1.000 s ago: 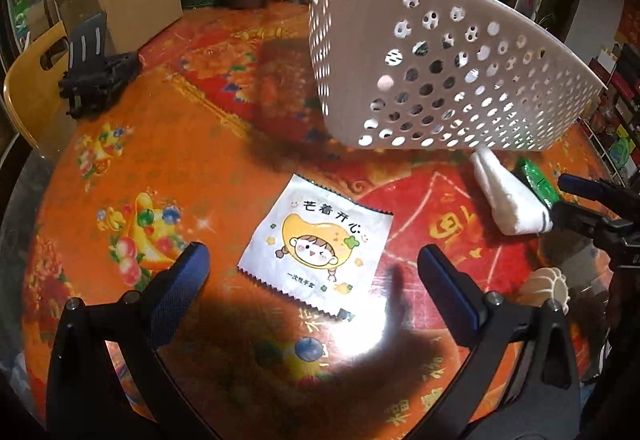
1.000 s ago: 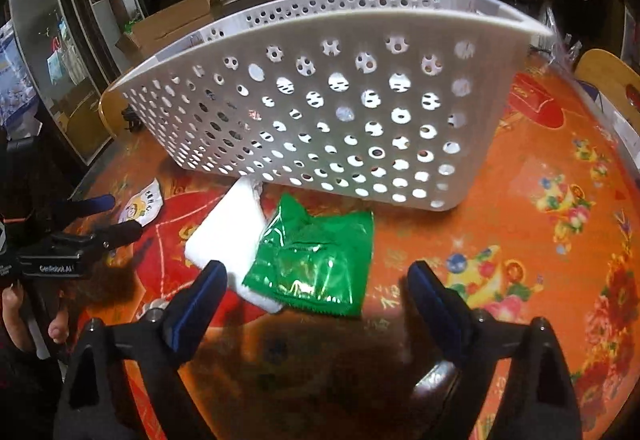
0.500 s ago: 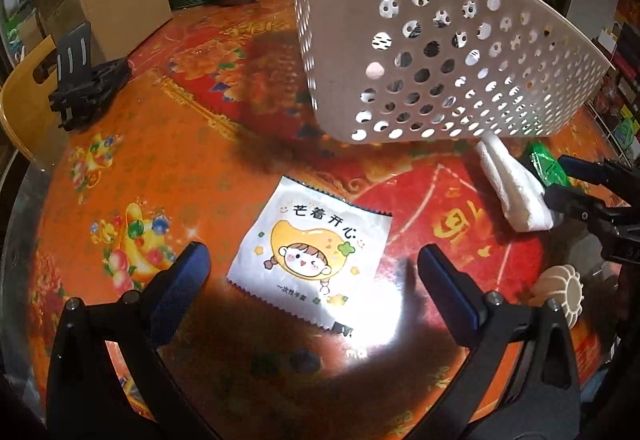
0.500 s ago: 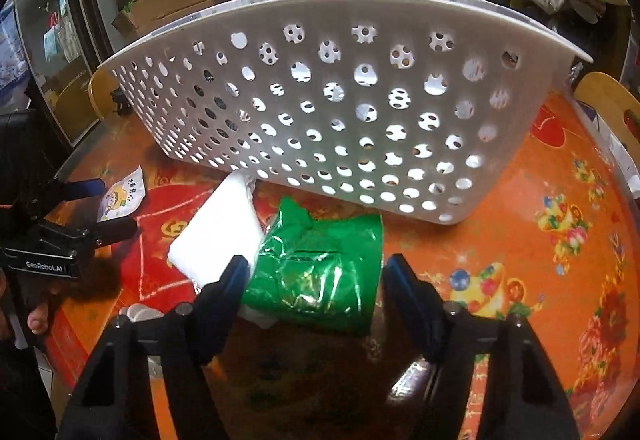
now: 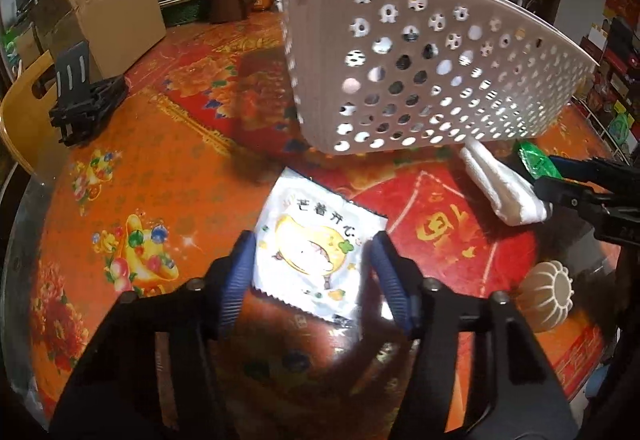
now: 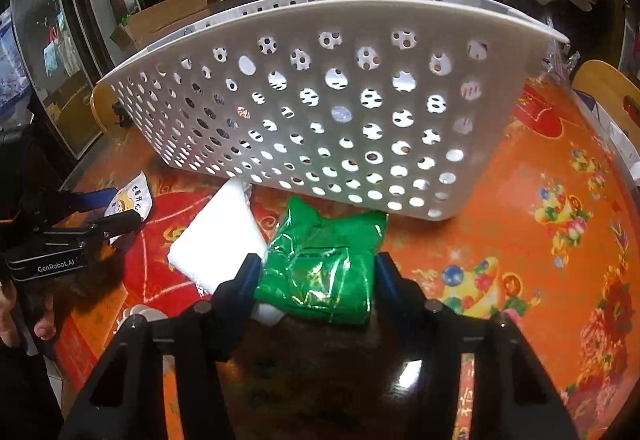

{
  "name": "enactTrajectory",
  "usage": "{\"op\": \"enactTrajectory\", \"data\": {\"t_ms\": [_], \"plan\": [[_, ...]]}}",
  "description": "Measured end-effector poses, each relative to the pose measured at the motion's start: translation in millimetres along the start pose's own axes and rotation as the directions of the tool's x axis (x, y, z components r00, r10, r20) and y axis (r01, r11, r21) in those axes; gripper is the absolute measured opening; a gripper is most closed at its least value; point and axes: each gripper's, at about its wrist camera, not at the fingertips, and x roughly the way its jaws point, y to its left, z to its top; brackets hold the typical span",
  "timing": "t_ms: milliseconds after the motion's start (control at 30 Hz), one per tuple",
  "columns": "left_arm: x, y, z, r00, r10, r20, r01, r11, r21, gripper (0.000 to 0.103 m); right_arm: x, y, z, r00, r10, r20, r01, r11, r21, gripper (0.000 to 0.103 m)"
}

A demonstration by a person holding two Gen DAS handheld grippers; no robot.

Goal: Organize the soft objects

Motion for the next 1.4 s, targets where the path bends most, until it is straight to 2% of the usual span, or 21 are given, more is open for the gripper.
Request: {"op": "enactTrajectory", "data": {"t_ms": [67, 133, 233, 800, 1200, 1400], "plan": [[-2, -4, -1, 1.0, -0.001, 0.007, 0.001, 1.0, 0.01, 0.045, -1, -2, 0, 1.0, 0.005, 0.002, -0.005, 1.0, 0.007, 0.056], [-4, -8, -3, 1.0, -0.02, 0.014, 0.02, 1.0, 0.016, 0.029, -1, -4, 0, 1.0, 0.005, 0.003, -0.005, 1.0, 0.01, 0.055], [-6, -16, -6, 1.0, 0.004, 0.031, -0.006, 0.999, 0.043, 0.025, -3, -6, -1, 1.0, 0.008, 0.005, -0.008, 1.0, 0.015, 0.053], [-33, -7, -12, 0.994, -0.034, 0.1, 0.034, 0.999, 0.003, 0.024, -26, -10, -12, 0.998, 0.014, 0.065, -0.016, 0.999, 0.028, 0.048], [-71, -4, -5, 0.985, -0.05, 0.164, 0.051, 0.999, -0.003, 0.024, -84, -8, -9, 0.988, -0.001, 0.153, 0.003, 1.0, -0.012, 0.048], [-100, 2, 6, 0.976, -0.062, 0.206, 0.064, 0.998, 0.0, 0.024, -120, -8, 5, 0.978, 0.025, 0.206, -0.02, 0.999, -0.027, 0.048]]}}
